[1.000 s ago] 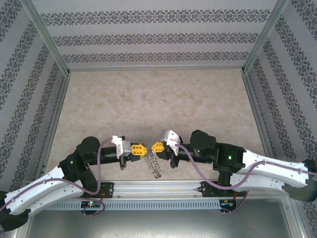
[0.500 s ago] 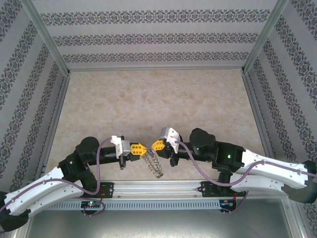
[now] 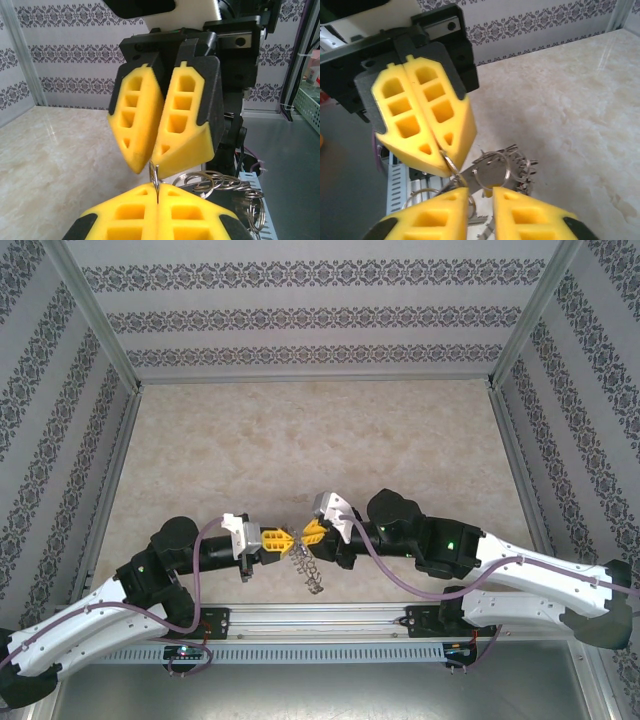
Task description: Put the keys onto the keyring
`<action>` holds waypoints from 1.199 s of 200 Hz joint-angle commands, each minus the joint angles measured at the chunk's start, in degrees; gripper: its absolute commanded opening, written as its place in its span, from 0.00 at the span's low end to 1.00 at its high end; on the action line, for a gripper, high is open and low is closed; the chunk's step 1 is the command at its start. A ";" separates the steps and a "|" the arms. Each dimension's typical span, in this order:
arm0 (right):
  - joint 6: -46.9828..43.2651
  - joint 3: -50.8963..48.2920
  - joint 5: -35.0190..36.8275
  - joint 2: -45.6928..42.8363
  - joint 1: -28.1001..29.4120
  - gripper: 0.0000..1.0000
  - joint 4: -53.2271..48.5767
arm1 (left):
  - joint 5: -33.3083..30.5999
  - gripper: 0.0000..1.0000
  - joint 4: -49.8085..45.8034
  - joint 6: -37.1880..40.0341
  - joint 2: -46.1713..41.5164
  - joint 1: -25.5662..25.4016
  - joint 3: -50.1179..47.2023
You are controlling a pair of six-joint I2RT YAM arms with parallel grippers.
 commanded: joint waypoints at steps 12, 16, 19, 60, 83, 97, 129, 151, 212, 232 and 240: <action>0.12 1.55 1.58 -2.43 -0.65 0.34 -3.72 | 2.60 0.00 4.39 0.50 -1.14 0.28 1.51; -0.11 1.57 2.02 -2.98 -0.75 0.35 -4.01 | 2.68 0.00 4.36 0.42 -1.06 0.27 1.53; -0.21 1.57 2.31 -3.34 -0.79 0.36 -4.22 | 2.78 0.00 4.48 0.37 -1.05 0.23 1.50; -4.40 1.17 -0.27 -7.42 0.28 0.44 -2.74 | 6.79 0.00 5.76 -1.45 -0.74 0.30 2.02; -9.08 1.04 -1.01 -6.97 2.22 0.44 -1.20 | 9.00 0.00 6.28 -2.59 -0.09 0.30 3.00; -11.05 1.04 -2.01 -6.00 2.62 0.43 -0.16 | 9.99 0.00 7.00 -3.52 0.22 0.30 3.33; -13.14 1.04 -4.22 -4.59 2.80 0.41 3.87 | 11.28 0.00 8.27 -5.04 0.93 0.31 3.55; -13.76 0.87 -7.08 -4.16 2.76 0.39 5.69 | 11.10 0.00 8.64 -5.39 1.71 0.30 3.75; -13.41 -1.00 -7.62 -4.02 2.80 0.25 6.41 | 11.14 0.00 10.97 -5.79 3.22 0.30 3.97; -12.95 -1.85 -7.71 -5.08 2.78 0.25 6.51 | 11.18 0.00 12.87 -6.56 2.75 0.29 3.69; -12.82 -2.11 -7.87 -5.50 2.80 0.27 6.50 | 11.16 0.00 13.44 -6.86 2.46 0.30 3.56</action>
